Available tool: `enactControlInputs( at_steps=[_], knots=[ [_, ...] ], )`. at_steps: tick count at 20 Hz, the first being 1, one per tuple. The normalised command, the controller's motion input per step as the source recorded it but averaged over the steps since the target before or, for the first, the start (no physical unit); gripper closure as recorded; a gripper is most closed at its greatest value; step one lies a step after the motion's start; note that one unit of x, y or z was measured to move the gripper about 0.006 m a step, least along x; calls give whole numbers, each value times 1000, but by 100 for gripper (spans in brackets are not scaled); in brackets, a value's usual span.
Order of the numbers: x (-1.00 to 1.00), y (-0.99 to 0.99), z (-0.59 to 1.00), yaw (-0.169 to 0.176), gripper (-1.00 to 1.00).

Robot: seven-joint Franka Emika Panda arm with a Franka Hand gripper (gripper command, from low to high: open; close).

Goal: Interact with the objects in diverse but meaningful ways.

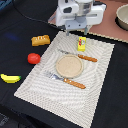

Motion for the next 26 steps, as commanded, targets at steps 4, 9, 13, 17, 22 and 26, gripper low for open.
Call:
enactControlInputs(
  at_steps=[4, 9, 13, 17, 22, 26],
  knots=[
    [-801, -536, -92, -37, -100],
    [-886, -583, -105, -16, -100],
    [-771, -464, 0, 25, -100],
    [-801, -387, 0, 33, -100],
    [-732, -209, 0, 91, -100],
    [-777, -139, -6, 93, -100]
  ],
)
